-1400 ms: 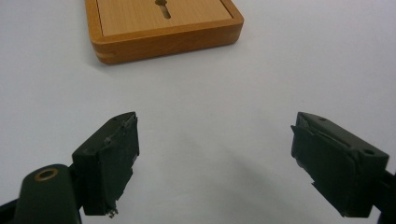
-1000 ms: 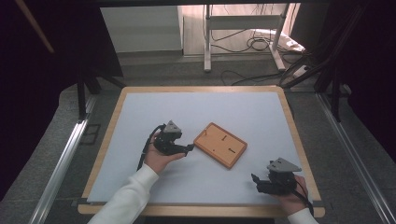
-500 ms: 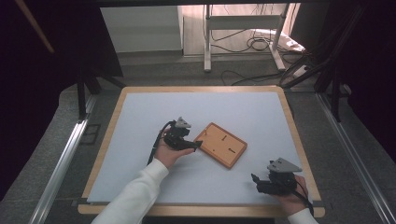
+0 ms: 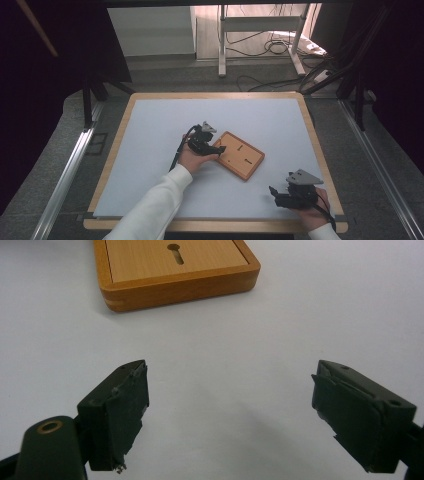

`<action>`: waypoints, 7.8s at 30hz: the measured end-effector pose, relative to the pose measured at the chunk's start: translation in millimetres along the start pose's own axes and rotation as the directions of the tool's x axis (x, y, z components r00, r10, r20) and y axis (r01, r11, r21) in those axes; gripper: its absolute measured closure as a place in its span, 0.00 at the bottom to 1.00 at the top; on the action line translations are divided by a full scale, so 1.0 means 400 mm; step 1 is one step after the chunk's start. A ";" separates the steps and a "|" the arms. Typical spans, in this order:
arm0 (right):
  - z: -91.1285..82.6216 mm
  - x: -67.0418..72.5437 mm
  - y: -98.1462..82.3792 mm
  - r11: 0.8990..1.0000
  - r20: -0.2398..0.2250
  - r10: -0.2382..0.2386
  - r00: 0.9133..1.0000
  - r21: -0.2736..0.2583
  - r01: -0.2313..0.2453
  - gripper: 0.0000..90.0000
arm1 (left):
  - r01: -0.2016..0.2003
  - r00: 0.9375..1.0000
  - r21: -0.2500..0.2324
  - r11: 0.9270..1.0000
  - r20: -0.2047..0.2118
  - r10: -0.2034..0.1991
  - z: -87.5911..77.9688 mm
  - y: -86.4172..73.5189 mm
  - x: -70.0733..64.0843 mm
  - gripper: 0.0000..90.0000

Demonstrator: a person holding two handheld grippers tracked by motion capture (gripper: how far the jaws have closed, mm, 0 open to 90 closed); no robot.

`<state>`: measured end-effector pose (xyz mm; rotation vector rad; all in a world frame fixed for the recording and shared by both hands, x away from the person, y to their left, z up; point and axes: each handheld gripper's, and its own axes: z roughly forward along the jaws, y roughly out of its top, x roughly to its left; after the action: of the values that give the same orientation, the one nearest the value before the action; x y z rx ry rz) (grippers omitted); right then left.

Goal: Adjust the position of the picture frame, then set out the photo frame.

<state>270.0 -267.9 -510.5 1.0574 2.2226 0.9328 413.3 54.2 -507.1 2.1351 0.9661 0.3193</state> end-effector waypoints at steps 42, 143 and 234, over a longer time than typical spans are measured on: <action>-0.001 -0.002 0.000 1.000 0.005 0.002 1.000 0.006 -0.002 0.17 | 0.037 0.999 -0.037 0.999 0.025 -0.036 0.043 0.010 0.009 0.93; -0.004 0.011 0.004 1.000 0.024 -0.002 1.000 -0.003 0.002 0.17 | 0.002 0.995 -0.089 0.996 0.099 0.006 -0.202 -0.132 0.109 0.40; 0.153 0.403 0.165 0.886 -0.162 -0.463 0.871 -0.110 0.450 0.12 | -0.049 0.954 0.050 0.998 0.299 0.032 -0.072 -0.087 0.162 0.93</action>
<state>250.0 -84.9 -523.0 0.3856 2.4161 0.9090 424.4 131.6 -517.7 2.1781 0.7644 -0.0143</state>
